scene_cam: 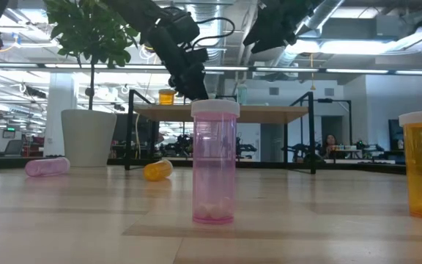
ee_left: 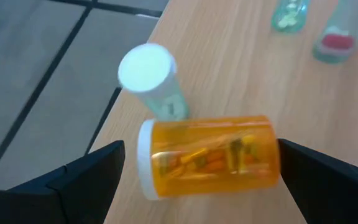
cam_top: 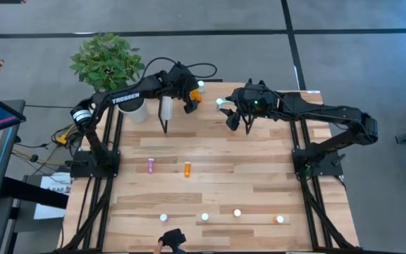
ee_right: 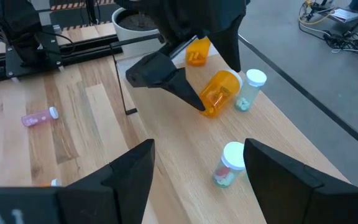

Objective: Pick and place medicine bottles onto shelf by color
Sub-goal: Adjust the large orange pill bottle on the shelf

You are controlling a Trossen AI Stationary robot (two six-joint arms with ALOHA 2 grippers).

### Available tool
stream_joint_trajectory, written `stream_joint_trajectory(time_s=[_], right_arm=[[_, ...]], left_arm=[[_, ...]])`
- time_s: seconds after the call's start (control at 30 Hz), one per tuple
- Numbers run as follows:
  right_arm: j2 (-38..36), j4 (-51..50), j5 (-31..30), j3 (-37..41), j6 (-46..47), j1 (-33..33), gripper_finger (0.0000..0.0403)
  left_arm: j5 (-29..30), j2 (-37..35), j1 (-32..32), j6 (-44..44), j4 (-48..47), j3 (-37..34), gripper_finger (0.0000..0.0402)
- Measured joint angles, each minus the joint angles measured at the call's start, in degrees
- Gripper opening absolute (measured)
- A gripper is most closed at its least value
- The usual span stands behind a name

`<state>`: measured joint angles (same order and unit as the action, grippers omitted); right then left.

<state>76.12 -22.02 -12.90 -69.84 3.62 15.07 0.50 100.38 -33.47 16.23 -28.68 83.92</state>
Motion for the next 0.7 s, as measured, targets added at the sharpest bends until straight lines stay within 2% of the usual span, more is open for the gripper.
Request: stream_joint_trajectory(time_s=[0.2,0.53,0.7], right_arm=[[0.0,0.07,0.02,0.0,-0.02,0.0,0.027],[0.0,-0.09,0.01,0.0,-0.04,0.0,0.027],[0.0,-0.15,0.02,0.0,-0.02,0.0,0.027]], left_arm=[[-0.12,-0.02,0.04,0.48,-0.39,0.0,0.0385],[-0.2,-0.06,0.04,0.5,-0.81,0.02,0.0291],[-0.23,-0.33,0.06,0.5,-2.04,0.07,0.0286]])
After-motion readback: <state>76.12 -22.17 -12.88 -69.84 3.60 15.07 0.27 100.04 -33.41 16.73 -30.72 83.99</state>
